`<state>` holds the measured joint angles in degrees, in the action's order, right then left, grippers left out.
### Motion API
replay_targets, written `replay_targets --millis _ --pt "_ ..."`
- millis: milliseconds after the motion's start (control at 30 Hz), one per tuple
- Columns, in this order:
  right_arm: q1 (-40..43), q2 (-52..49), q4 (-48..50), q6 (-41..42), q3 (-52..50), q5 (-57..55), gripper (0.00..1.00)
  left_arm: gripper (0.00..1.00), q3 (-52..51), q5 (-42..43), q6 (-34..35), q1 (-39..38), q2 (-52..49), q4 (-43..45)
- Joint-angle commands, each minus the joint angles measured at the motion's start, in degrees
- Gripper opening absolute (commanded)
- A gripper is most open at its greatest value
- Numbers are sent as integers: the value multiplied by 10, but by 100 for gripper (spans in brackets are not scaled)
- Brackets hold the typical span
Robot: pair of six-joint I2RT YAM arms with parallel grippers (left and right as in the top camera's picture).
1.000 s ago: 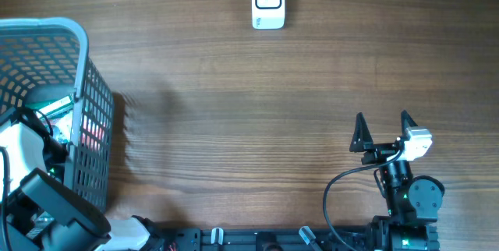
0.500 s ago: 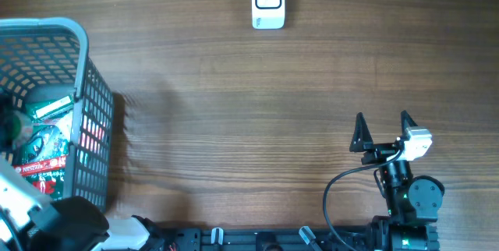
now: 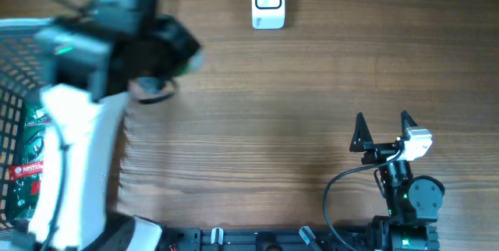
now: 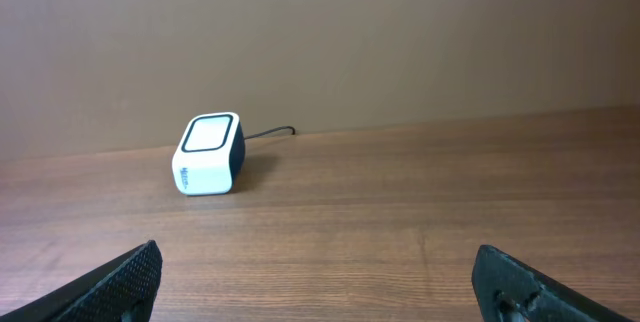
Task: Scan the item barcode
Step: 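Lift the jar out and carry it toward the white scanner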
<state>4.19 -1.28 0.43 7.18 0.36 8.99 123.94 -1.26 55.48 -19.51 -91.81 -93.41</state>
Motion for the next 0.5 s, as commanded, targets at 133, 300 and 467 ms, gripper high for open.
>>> replay_targets --millis 133,300,467 --pt "2 3 3 -10 -1 9 100 68 8 -115 50 -185 -192 -3" --pt "2 3 3 -10 -1 9 100 69 8 -92 95 -194 -296 26" --pt "2 3 3 -10 -1 9 100 80 8 -87 98 -191 -336 47"
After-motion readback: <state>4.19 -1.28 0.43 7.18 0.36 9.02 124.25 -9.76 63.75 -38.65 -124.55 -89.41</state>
